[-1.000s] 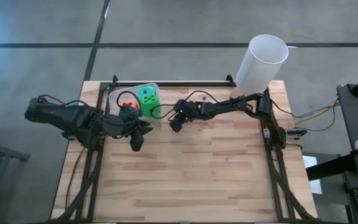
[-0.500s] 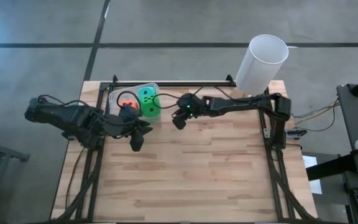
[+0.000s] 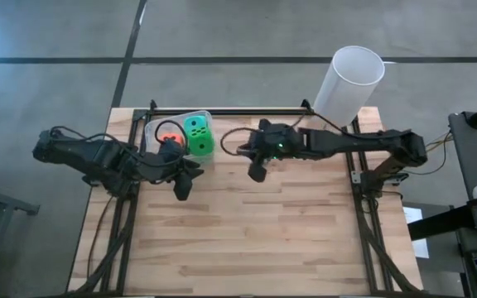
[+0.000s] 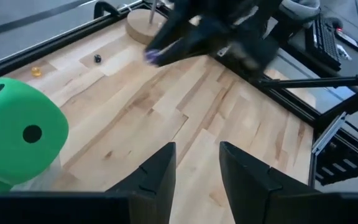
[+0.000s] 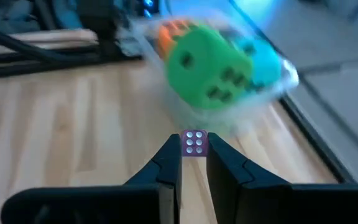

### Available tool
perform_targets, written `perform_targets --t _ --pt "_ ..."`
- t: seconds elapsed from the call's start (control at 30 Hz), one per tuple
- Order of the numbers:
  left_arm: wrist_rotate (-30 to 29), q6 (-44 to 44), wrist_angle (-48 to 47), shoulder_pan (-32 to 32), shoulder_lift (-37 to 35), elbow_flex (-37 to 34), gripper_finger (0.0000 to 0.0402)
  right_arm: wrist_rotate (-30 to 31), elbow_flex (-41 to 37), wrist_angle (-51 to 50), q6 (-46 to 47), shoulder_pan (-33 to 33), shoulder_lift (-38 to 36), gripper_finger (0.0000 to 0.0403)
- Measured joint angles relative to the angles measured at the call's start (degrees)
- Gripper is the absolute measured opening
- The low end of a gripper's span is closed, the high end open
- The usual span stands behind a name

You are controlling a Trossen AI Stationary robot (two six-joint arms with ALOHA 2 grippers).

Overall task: Pick & Place Dice
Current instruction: Put the small purple dice into the transparent bin

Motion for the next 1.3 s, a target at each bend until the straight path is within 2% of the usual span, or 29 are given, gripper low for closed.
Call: perform_targets --t 0.17,0.37,0.67,0.8,0.97,1.3 --pt "1.3 -0.7 0.6 0.0 0.0 0.0 0.0138 0.7 0.0 0.3 -3.7 4.7 -2.6 0.0041" --pt "2.6 -7.1 0.9 1.1 1.2 0.0 0.0166 3.4 0.0 0.9 -5.4 7.9 -2.7 0.0042" --pt "5.2 -22.5 2.9 5.0 4.2 -0.5 0.0205 2.9 0.1 6.4 -9.8 9.7 -2.6 0.0042" --pt "5.7 -22.5 9.4 5.2 4.8 -0.5 0.0210 2.5 0.1 8.6 -12.6 10.3 -2.5 0.0043" --pt "5.6 -17.7 17.9 5.2 5.3 -0.5 0.0204 2.5 0.1 9.4 -14.7 10.5 -2.3 0.0043" --pt "7.1 -16.0 21.0 5.3 9.5 -0.7 0.0192 2.3 0.1 13.9 -17.6 10.5 -2.2 0.0043"
